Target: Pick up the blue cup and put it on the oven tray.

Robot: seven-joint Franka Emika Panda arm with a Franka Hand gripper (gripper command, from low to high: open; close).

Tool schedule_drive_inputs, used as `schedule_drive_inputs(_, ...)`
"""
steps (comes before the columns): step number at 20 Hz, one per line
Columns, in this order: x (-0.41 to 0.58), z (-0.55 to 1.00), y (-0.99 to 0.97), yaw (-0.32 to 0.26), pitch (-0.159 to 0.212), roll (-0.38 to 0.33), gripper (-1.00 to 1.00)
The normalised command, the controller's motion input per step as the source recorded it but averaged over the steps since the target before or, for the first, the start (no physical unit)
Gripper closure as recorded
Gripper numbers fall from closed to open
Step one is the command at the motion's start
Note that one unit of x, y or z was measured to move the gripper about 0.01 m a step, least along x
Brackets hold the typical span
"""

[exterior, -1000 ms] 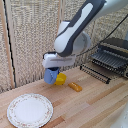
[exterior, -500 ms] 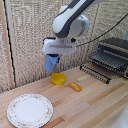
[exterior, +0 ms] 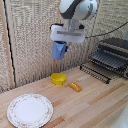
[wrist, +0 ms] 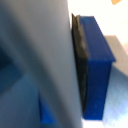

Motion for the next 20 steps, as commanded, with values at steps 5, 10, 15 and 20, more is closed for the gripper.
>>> schedule_drive_inputs(5,0.176,0.52,-0.53,-0.193,0.144,-0.009,1.0)
schedule_drive_inputs(10,0.25,0.41,-0.61,-0.138,0.109,-0.106,1.0)
schedule_drive_inputs(15,0.181,0.21,-0.72,-0.045,0.029,-0.192,1.0)
schedule_drive_inputs(20,0.011,0.01,-0.61,0.0,-0.009,-0.289,1.0)
